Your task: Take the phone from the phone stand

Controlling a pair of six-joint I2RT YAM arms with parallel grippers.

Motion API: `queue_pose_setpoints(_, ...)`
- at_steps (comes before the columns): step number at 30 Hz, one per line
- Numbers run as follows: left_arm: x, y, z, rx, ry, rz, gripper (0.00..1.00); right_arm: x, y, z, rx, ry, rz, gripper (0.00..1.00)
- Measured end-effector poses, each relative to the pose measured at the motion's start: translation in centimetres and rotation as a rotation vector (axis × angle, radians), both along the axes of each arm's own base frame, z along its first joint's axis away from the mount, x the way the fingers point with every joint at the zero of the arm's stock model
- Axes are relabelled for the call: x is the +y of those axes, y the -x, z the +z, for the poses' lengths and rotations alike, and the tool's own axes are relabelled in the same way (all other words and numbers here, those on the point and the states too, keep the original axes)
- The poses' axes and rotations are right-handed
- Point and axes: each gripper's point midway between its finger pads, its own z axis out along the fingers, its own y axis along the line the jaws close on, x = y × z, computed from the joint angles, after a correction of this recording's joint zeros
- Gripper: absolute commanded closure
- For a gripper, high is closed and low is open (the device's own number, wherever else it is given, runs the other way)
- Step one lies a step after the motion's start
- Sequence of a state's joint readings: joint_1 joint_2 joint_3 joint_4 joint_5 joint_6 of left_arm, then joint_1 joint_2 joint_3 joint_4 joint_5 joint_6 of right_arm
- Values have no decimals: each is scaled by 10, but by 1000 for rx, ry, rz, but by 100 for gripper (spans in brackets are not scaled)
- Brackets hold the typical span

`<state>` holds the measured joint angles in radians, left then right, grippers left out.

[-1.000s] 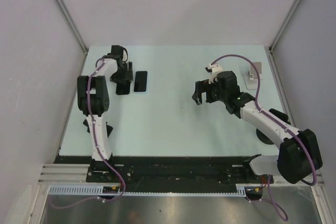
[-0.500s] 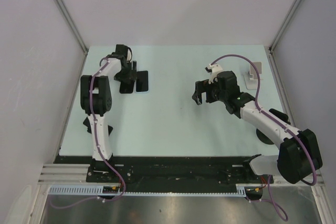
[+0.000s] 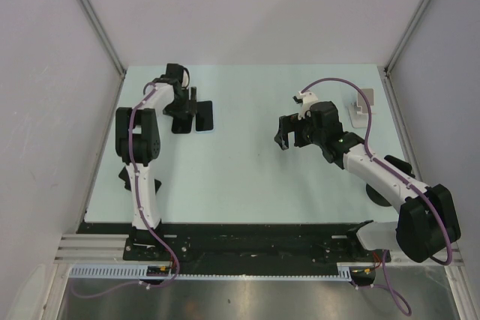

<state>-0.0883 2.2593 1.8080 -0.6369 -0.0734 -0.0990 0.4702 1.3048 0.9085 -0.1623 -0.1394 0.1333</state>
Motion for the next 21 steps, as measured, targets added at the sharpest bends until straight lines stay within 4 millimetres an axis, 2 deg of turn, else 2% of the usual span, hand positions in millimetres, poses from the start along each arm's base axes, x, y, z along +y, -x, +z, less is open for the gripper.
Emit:
queue_pose_setpoints(4,3,0,0,-2,3,16,9,0,0,0,-2,2,2,1)
queue_pose_setpoints(10,5,1,7,-18,12,33,3,0,0,1,-5,1,2,1)
queue_pose_setpoints(18,1,9,46,-84,43,68,1,1,3,11,-28,-11,8,1)
queue_pose_setpoints(21,-9,14,64,-119,62,67,1,1,3,13,-32,-13,8,1)
